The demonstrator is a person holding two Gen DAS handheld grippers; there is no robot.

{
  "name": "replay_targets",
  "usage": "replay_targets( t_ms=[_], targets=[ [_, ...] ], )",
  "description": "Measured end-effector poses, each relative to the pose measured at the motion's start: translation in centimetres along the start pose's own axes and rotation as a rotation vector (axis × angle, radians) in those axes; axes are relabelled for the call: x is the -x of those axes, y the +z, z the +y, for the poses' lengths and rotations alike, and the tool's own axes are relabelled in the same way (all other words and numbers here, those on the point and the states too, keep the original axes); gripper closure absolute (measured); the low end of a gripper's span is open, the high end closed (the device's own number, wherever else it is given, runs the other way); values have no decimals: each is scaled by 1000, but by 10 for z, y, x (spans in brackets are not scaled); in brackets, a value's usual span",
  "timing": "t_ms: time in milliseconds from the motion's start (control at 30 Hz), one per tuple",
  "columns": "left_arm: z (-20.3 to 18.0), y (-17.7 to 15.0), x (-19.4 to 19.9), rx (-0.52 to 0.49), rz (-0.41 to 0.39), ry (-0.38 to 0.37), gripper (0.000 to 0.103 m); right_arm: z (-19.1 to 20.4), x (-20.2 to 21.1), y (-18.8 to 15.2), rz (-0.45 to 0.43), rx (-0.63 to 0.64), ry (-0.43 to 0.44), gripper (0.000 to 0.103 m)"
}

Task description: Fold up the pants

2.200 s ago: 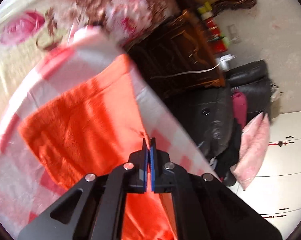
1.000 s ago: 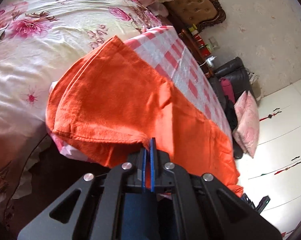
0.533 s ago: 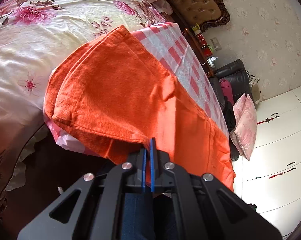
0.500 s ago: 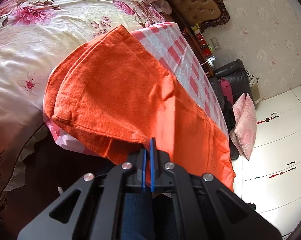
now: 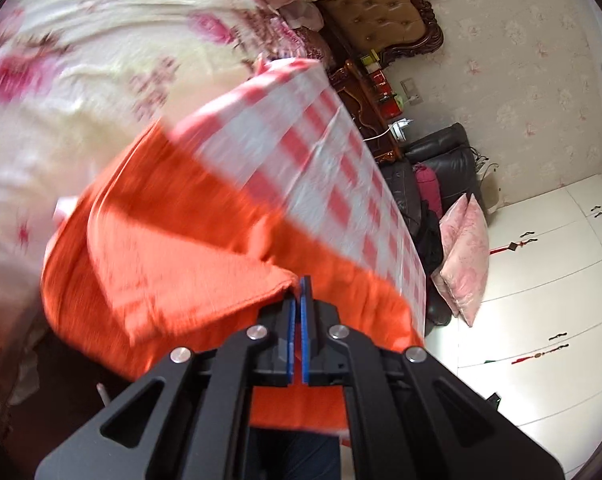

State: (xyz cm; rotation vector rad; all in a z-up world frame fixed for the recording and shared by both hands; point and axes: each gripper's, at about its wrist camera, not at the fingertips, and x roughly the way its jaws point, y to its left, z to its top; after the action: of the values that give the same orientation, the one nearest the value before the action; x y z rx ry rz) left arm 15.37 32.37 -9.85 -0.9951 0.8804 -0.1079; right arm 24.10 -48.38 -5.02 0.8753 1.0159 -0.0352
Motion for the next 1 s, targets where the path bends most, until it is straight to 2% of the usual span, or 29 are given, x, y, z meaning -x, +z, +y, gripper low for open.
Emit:
replay_targets(
  t_ms=[67,100,133,200,233,300,400,433,500,600,667,800,933,967,1000],
  targets=[
    [-31,34,-9,-21,16,-14,102,29,-12,29,17,40,-17,85],
    [-43,51,-10,-22,7,-11,102,49,-21,52,31,50,8,86],
    [-57,70,-6,-3,-13,-23,102,65,-22,71,17,61,73,86],
    [-78,76,12,-39,-65,-49,102,84,-4,92,-87,113,143,86],
    [-85,72,22,-72,-90,-54,102,86,6,94,-127,145,176,86],
    [-83,49,40,-116,-103,-44,102,69,8,86,-119,168,170,86],
    [-48,1,40,-137,-47,-27,102,21,-16,64,-39,191,51,86],
    [-28,-21,32,-139,-11,12,102,6,-27,57,-8,193,16,86],
    [4,-48,19,-104,40,41,102,-35,-47,41,49,175,-62,86],
    [53,-81,3,-11,92,73,102,-71,-59,30,90,142,-100,86],
    [66,-91,1,12,92,70,102,-75,-59,28,89,168,-90,86],
    [68,-88,3,14,81,69,102,-72,-58,28,88,182,-120,86],
    [52,-88,27,-7,22,33,102,-51,-27,19,44,185,-25,86],
    [51,-87,30,-12,17,39,102,-53,-23,16,42,181,-14,86],
    [52,-87,30,-19,23,49,102,-55,-24,16,45,194,-40,86]
  ],
)
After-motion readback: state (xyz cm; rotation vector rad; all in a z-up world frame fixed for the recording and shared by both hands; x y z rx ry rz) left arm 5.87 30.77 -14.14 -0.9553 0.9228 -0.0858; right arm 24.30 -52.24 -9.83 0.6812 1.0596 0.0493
